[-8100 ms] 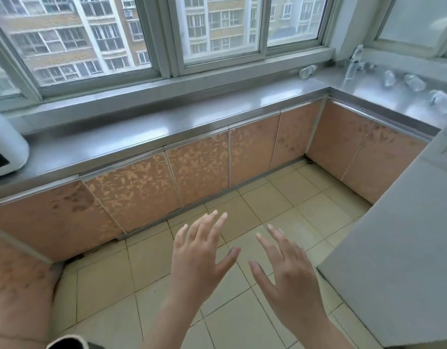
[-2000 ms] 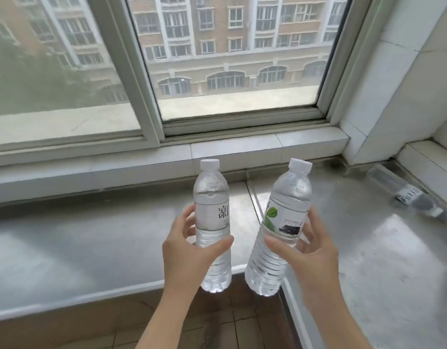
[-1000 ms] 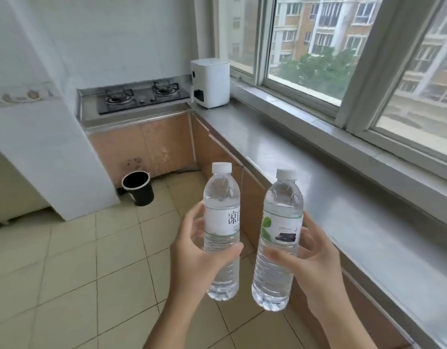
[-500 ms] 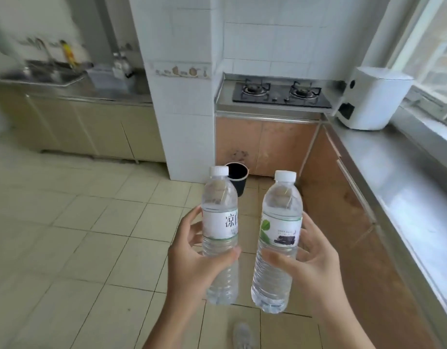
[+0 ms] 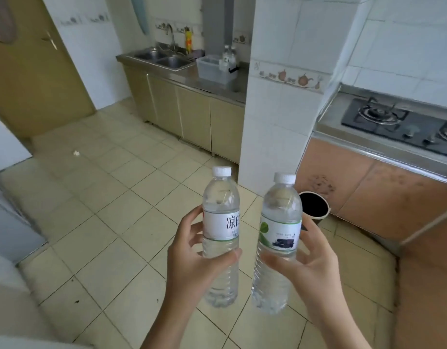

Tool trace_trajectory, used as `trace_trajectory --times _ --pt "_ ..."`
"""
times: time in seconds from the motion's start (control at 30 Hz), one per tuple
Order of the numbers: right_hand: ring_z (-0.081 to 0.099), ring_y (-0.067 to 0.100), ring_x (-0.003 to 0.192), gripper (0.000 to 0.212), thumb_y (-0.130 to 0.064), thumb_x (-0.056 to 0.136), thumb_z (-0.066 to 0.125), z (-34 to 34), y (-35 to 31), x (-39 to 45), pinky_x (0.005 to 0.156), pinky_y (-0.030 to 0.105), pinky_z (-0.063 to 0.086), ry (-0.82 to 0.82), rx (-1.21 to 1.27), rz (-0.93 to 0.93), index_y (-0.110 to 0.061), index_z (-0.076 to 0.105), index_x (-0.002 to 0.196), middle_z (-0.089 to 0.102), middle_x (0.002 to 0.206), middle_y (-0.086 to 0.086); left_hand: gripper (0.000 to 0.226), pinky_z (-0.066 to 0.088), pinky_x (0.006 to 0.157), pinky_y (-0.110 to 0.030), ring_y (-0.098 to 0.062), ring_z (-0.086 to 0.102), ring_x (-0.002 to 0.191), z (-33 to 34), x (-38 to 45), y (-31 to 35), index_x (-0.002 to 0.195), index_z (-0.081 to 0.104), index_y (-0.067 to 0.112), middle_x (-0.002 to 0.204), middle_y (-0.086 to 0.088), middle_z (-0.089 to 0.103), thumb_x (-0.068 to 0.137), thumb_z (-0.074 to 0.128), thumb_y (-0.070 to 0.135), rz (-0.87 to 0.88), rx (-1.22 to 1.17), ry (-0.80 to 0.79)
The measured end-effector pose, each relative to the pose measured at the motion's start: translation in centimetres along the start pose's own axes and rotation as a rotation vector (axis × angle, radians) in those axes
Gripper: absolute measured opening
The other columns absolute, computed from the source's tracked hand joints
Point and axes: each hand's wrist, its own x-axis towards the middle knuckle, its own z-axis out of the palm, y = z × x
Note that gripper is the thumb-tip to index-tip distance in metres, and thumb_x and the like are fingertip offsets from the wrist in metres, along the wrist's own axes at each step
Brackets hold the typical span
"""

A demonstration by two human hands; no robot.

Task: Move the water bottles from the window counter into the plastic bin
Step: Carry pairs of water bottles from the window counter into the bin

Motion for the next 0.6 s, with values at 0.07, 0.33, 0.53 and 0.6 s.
trace_trajectory --times 0.07,0.33,0.53,0.6 --pt "0.068 0.012 0.102 0.095 -0.012 0.050 0.094 2.0 0.5 3.5 0.088 0.038 0.054 -0.044 0.003 0.030 -0.047 0.052 0.128 0.066 0.120 -0.010 0.087 0.054 0.069 -0.019 -0.005 0.067 0.094 -0.5 3.0 -0.6 0.116 0.055 0.051 0.104 0.014 0.072 0.042 0.091 0.022 -0.009 0.009 0.047" --pt "0.066 0.011 0.105 0.088 -0.014 0.047 0.094 11.6 1.2 18.1 0.096 0.048 0.050 -0.080 0.004 0.062 -0.061 0.053 0.110 0.066 0.115 -0.013 0.087 0.054 0.071 -0.019 0.003 0.064 0.093 -2.9 19.1 -3.1 0.110 0.053 0.057 0.100 0.024 0.070 0.048 0.096 0.013 -0.030 0.059 0.103" --pt "0.066 0.009 0.103 0.088 -0.004 0.053 0.091 18.3 -0.7 28.3 0.096 0.047 0.051 -0.078 -0.003 0.037 -0.066 0.052 0.104 0.066 0.112 -0.013 0.086 0.058 0.083 -0.039 -0.001 0.065 0.095 -5.1 31.7 -2.8 0.114 0.052 0.057 0.105 0.016 0.070 0.044 0.091 0.027 -0.023 0.082 0.100" --pt "0.065 0.009 0.104 0.090 -0.005 0.053 0.091 20.1 -1.0 31.4 0.095 0.047 0.051 -0.087 -0.011 0.031 -0.068 0.051 0.104 0.067 0.108 -0.015 0.086 0.058 0.083 -0.037 -0.001 0.064 0.095 -5.5 35.1 -2.9 0.116 0.052 0.055 0.106 0.015 0.070 0.045 0.092 0.027 -0.024 0.082 0.099"
